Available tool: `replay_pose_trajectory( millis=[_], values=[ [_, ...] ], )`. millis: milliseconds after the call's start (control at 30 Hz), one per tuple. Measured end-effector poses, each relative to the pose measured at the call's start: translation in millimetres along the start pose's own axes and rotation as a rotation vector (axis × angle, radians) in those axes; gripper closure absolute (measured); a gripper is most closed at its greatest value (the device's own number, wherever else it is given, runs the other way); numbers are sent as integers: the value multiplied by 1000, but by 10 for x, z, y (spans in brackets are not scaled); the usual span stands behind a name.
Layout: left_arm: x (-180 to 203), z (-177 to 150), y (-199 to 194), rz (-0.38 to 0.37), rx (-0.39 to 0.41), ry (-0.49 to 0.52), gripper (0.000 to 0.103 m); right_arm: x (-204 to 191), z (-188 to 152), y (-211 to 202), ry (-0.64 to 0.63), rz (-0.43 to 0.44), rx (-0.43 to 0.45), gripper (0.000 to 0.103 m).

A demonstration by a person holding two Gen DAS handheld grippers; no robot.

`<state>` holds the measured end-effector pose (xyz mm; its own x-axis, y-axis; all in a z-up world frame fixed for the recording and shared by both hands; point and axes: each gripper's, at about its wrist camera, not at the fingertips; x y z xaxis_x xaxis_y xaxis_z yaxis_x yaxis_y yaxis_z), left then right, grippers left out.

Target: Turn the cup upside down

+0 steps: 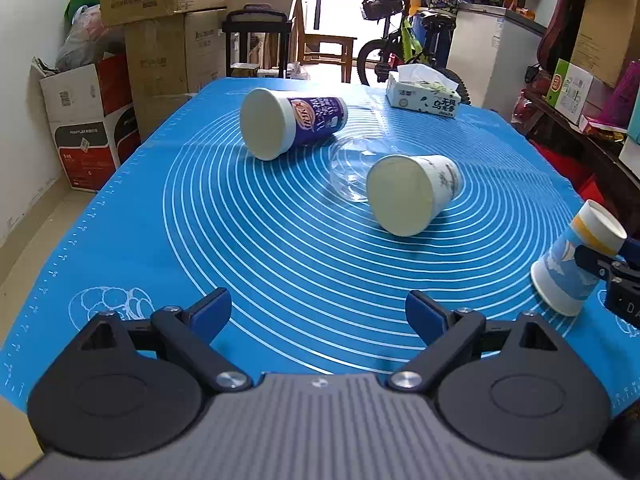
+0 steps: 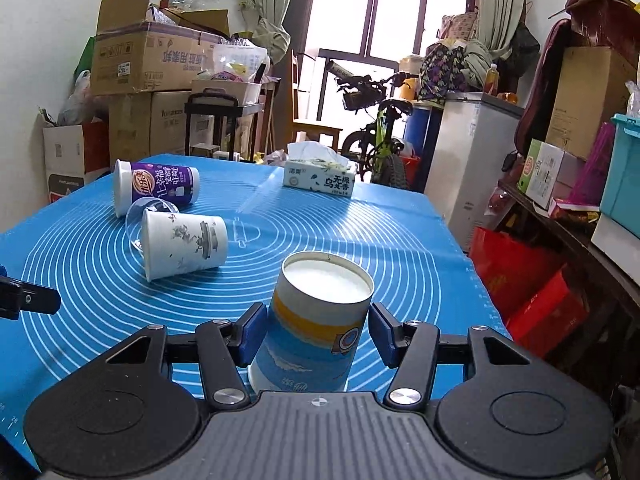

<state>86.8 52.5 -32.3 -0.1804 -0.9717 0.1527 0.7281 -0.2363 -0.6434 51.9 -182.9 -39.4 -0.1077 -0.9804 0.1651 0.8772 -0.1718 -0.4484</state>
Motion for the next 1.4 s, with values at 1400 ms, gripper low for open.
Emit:
replay_pose_trajectory(
  millis=[1400],
  values=[
    [725,-454,-680,-19,64,85,10,451,-283,-1096,72,124,-103,6]
  ],
)
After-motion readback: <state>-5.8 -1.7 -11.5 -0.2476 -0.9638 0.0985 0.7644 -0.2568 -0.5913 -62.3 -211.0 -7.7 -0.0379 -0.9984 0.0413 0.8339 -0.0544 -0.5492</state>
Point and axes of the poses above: each gripper's, at about its wrist camera, not at the fingertips, and y roughly the way its jaws point, x to its right, z to its top, and after that the axes turned 8 degrees about -z, right-handed
